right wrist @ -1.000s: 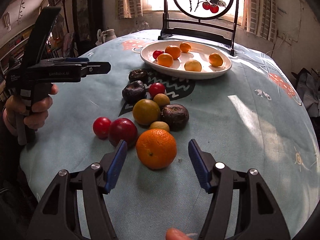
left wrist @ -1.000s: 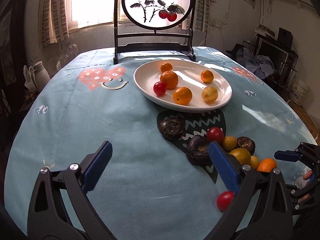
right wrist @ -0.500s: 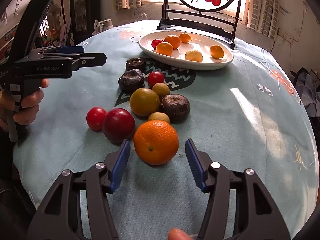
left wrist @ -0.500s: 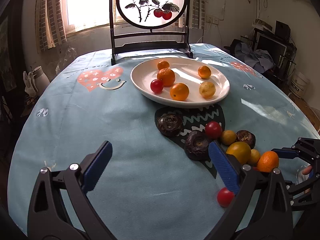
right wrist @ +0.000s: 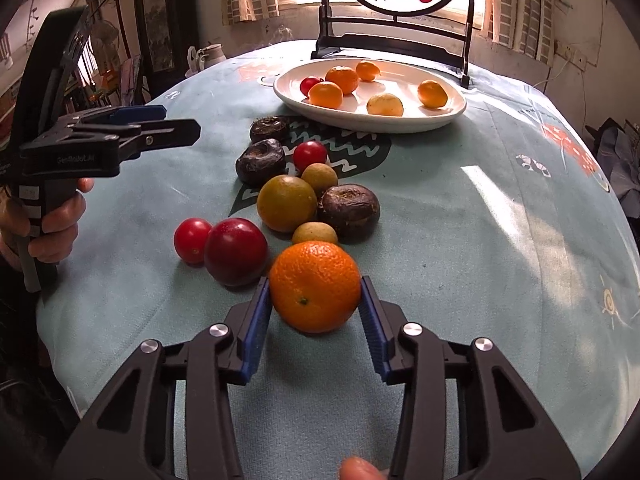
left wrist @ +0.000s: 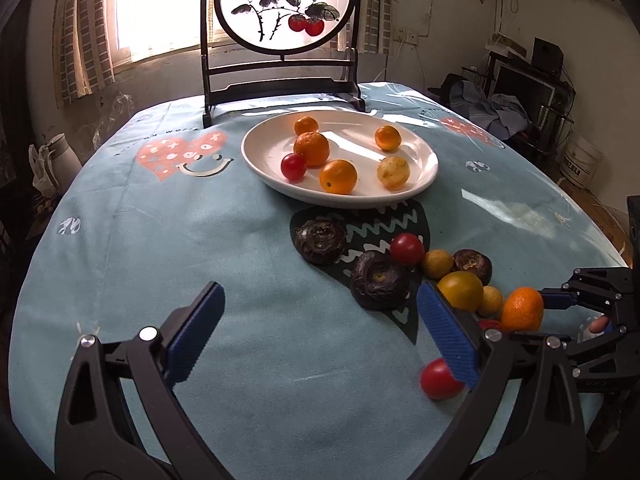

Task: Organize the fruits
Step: 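Grasp a red tomato with the left tool while the right tool grasps an orange, then place the tomato and orange on the plate and open both tools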

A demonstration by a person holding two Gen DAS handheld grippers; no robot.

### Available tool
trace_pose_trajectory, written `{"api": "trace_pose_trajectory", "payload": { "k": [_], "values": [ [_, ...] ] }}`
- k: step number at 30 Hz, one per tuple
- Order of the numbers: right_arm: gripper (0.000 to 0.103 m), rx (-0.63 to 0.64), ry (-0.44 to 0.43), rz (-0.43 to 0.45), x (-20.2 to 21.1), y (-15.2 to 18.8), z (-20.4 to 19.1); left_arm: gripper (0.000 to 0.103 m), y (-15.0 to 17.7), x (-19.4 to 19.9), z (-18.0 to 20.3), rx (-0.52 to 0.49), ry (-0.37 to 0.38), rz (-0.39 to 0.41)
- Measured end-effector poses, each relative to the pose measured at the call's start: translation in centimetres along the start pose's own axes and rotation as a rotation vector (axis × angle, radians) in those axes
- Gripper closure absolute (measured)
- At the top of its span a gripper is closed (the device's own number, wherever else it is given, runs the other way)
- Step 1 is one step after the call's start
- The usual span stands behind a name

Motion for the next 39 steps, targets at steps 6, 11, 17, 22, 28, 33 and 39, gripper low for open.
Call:
{"api": "trace_pose_trajectory", "payload": {
  "k": [6,11,17,22,28,33,39],
  "values": [
    [0.059,-0.146,-0.057,0.035,0.6,0.0,1.7,0.022,1.7,1.4,4.8,-0.136,0.262,-0.032],
    [0.059,-0.180,-0.075,0.041,0.7,-0.1,1.9,0.050,4.0,1.5,7.0,-0.250,0.337,-0.097],
    [0.059,-0.191,-0.087,0.038,0.7,0.0,2.0,0.053,5.1,1.1,7.3,-0.283,0.347,-0.138],
    [0.059,-0.192,-0.097,0.035,0.6,0.0,2.0,0.064,5.7,0.4,7.5,-0.289,0.352,-0.179],
    [0.059,-0.193,-0.101,0.032,0.6,0.0,2.0,0.071,5.9,-0.2,7.5,-0.279,0.360,-0.205],
    [0.059,-0.191,-0.099,0.038,0.7,0.0,2.0,0.071,5.9,-0.6,7.4,-0.257,0.360,-0.224],
    [0.059,-0.183,-0.123,0.053,1.0,-0.6,1.8,0.072,5.0,-0.4,6.8,-0.225,0.347,-0.192]
  ]
}}
Point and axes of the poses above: each gripper's, at about its wrist camera, not at the fingertips, and x roughly against the way its jaws point, z to its right, y to its underside, the point moved 7 cm from there along -x, roughly the way its jaws point, and after that the axes turned 11 degrees about z, right-handed, at the moved point
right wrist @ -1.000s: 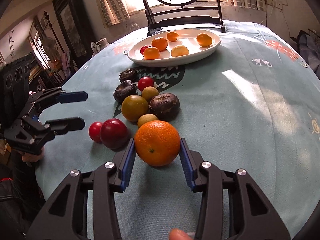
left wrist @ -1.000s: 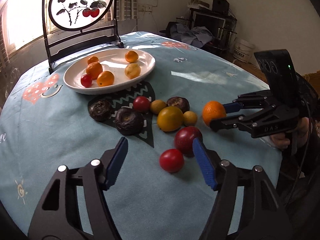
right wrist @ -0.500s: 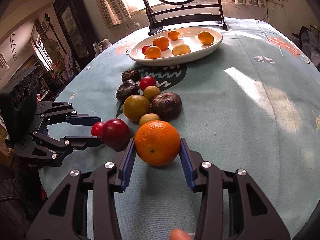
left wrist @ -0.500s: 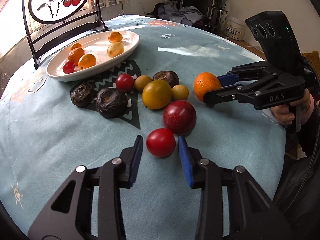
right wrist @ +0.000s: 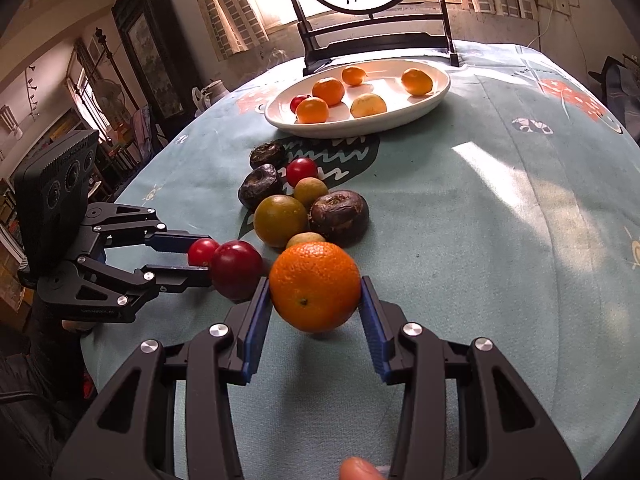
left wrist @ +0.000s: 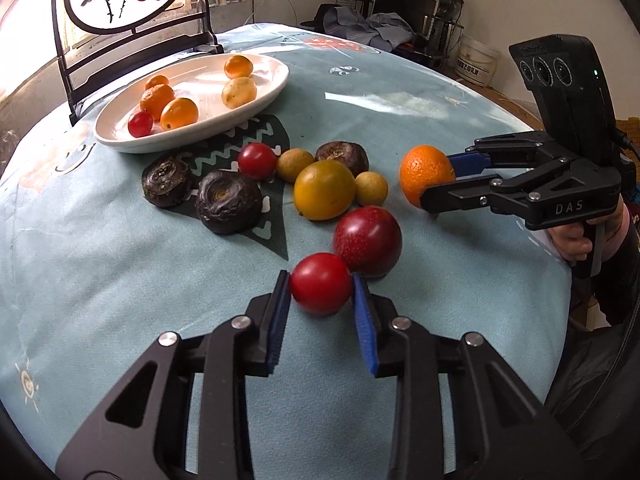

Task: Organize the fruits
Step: 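Place the tomato and orange on the plate and open both tools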

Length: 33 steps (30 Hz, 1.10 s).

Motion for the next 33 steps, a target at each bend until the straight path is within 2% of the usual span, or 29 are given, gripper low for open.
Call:
{"api": "trace_pose_trajectory", "payload": {
  "k": [3,5,10,14,17,20,28,29,30,33],
  "values": [
    [0.059,-0.009,-0.020,0.033,0.1,-1.9,-0.1,0.072,-1.6,0.7,-1.3,0.065,0.000,0.048],
    [0.059,-0.007,-0.028,0.085,0.2,-4.1,0.0,0.072,-3.3,0.7,-2.7,0.115,-0.009,0.071],
    [0.059,0.011,0.028,0.223,-2.3,-10.9,1.6,0.072,-9.2,-0.8,-8.0,0.241,-0.151,0.138],
    [0.059,-0.029,0.101,0.243,-7.1,-14.6,4.8,0.072,-13.2,-3.8,-11.4,0.277,-0.254,0.156],
    [0.059,-0.076,0.133,0.212,-10.1,-15.6,7.1,0.072,-15.0,-6.4,-13.0,0.301,-0.258,0.136],
    [0.059,-0.092,0.154,0.187,-11.9,-16.1,8.7,0.072,-15.8,-9.0,-13.5,0.283,-0.282,0.093],
    [0.058,-0.089,0.158,0.135,-13.9,-16.1,9.7,0.071,-15.8,-12.8,-14.0,0.256,-0.291,0.027],
    [0.057,-0.085,0.156,0.127,-14.1,-16.0,9.6,0.071,-15.7,-12.9,-14.0,0.261,-0.292,0.025],
    [0.050,-0.083,0.151,0.124,-14.2,-16.0,9.5,0.070,-15.7,-12.8,-14.1,0.266,-0.297,0.026],
    [0.042,-0.080,0.153,0.135,-13.3,-16.1,9.4,0.045,-15.8,-11.5,-14.4,0.266,-0.362,0.043]
  ]
}}
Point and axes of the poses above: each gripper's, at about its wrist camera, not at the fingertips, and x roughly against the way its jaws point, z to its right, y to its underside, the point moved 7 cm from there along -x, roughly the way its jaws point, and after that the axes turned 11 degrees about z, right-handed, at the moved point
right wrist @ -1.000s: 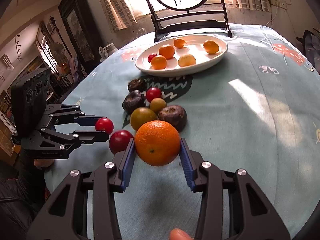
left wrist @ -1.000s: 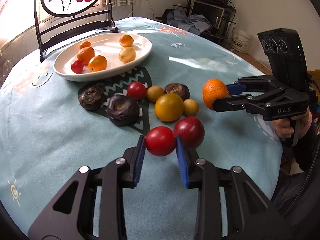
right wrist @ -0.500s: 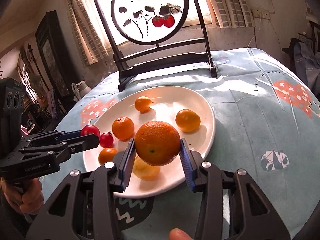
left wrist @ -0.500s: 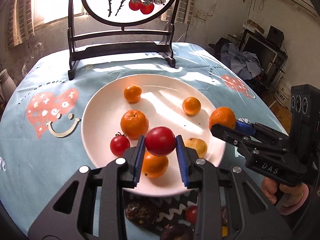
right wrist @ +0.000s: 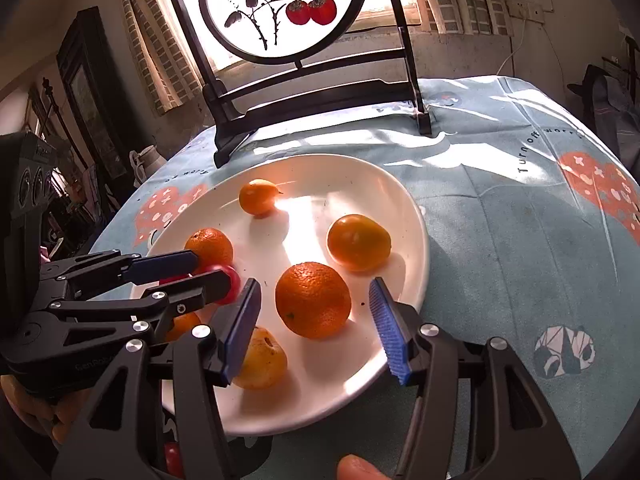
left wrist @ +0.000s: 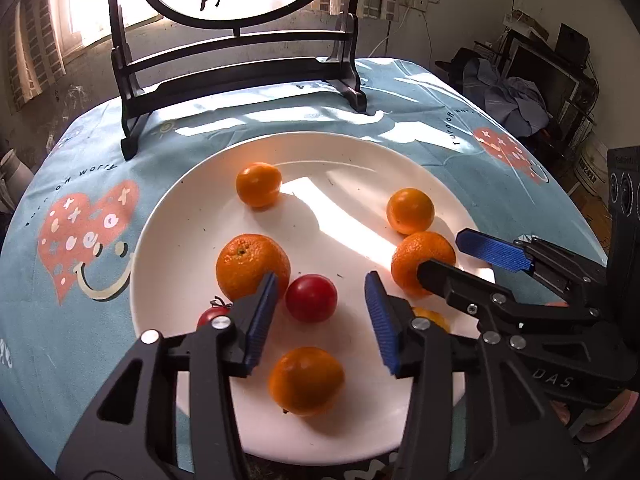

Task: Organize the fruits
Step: 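Place the tomato and orange on the plate and open both tools, then withdraw both tools from the plate toward the remaining fruits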

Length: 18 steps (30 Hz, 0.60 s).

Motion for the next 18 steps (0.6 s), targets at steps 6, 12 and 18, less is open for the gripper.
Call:
{"api": "trace_pose_trajectory", "payload": {
  "k": [6,12,18],
  "values": [
    [0.037,0.015,-0.060,0.063,4.8,-0.7,-1.6,0.005,0.7,5.7,-2.5,0.084,-0.030,0.049],
    [0.037,0.125,-0.182,0.005,8.4,3.6,-5.2,0.003,5.4,10.0,-5.0,0.106,-0.121,0.128],
    [0.037,0.282,-0.310,-0.027,12.9,8.3,-9.3,0.004,8.5,11.4,-7.4,0.103,-0.232,0.118]
  ]
}}
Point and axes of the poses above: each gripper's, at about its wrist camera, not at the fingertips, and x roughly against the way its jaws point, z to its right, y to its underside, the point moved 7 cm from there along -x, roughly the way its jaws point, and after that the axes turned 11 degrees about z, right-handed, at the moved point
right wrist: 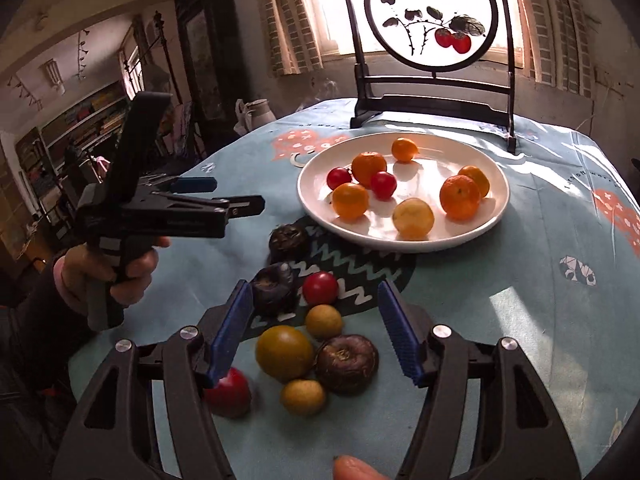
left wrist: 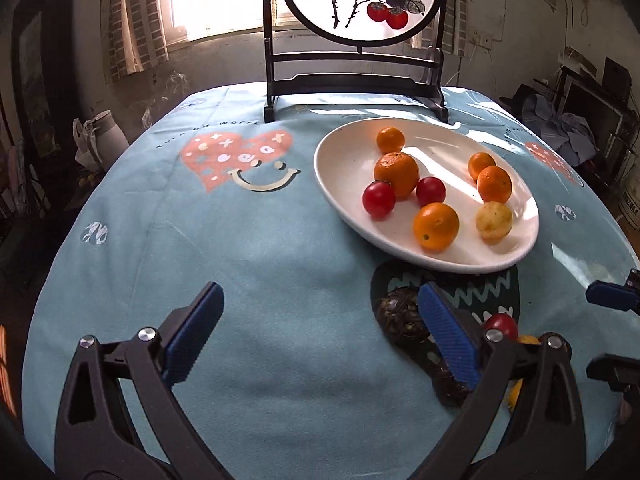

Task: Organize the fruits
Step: 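Withdraw both tools from the plate toward the remaining fruits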

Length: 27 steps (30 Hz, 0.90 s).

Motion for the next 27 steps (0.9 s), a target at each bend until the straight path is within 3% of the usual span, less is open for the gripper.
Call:
{"api": "trace_pose_trajectory", "payload": {
  "k": [4,11,16,22,27],
  "values": [
    [0.037,0.064,-0.079,-0.026,1.1,1.5,-2.8,0.004,-0.5,0.7,-1.3,0.055,-0.011,0.029],
    [0.037,0.131,-0.090,-0.102,1.6,3.9,-5.3,0.004,-0.5,0.8,-1.7,0.053,-0.025,0.021],
    [0.037,0.138,-0.027,-0.198,0.7,5.6,-6.1,0.004,-0.6,1.6,-1.2,0.043,-0.009,0.042],
    [0.038,0.112,0.030,-0.249,-0.8,6.6,-6.5,0.004,-0.5,2.3,-0.6,0.041,0.022,0.045],
    [0.054,0.124,0.074,-0.281,-1.9,7.3,-6.7,0.004,-0.5,2.8,-0.3,0.032,0.034,0.056]
  ]
}}
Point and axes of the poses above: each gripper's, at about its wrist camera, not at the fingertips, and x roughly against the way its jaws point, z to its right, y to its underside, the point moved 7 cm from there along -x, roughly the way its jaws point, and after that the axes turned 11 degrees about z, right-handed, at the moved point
